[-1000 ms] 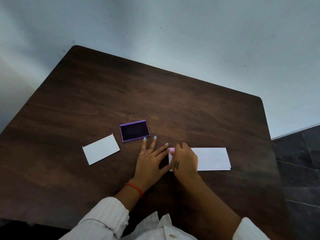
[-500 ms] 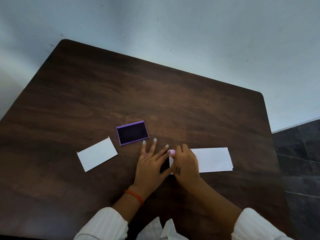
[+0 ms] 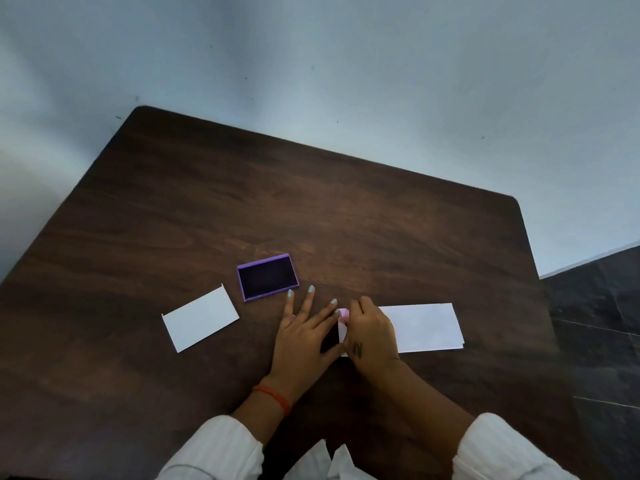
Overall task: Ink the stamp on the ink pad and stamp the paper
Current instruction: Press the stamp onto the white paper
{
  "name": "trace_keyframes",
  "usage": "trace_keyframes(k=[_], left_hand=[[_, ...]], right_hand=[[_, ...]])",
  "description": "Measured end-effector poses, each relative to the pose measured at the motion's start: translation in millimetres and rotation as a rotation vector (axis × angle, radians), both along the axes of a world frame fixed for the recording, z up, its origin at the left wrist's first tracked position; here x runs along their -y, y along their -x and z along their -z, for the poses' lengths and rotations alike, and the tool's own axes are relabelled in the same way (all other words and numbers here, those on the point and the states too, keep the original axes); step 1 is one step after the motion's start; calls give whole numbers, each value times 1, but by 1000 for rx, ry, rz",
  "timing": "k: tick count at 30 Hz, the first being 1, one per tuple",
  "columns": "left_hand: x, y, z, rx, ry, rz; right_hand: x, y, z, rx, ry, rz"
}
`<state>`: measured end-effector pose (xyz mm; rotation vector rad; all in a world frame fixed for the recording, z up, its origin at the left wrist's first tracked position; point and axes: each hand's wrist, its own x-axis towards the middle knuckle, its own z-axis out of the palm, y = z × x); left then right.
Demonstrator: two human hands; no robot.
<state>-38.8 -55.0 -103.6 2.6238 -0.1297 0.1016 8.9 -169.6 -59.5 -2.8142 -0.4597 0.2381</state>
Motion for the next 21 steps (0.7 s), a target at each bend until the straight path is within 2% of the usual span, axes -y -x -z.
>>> trace_keyframes(k=[2,4,7,8,11,14,17,21], left_hand=[[-1,0,-1,-28,-16,0],[-1,0,-2,-45,-48,11],[0,-3,-3,-58,-115,17],[1,-3,-4,-59,-134,16],[3,-3,-5,-57,-150,0],[2,-1,-9,-60,-133,-7],[-2,3,-14,-18,-91,-23],[-15,17,-17,22,79,-118]], right_hand=[[2,-5,-4,-73,24,3],[8,-8,-13,-103,-99,153],[22,-11,-28,-76,-546,465],[28,-11,-33,-146,-726,579],[43,-7,-45,-533,-1225,879],[54,5,-47,-754,-1529,941],[61,21,-41,-857,-1712,1001],[62,36,-32,-927,-1800,1063]])
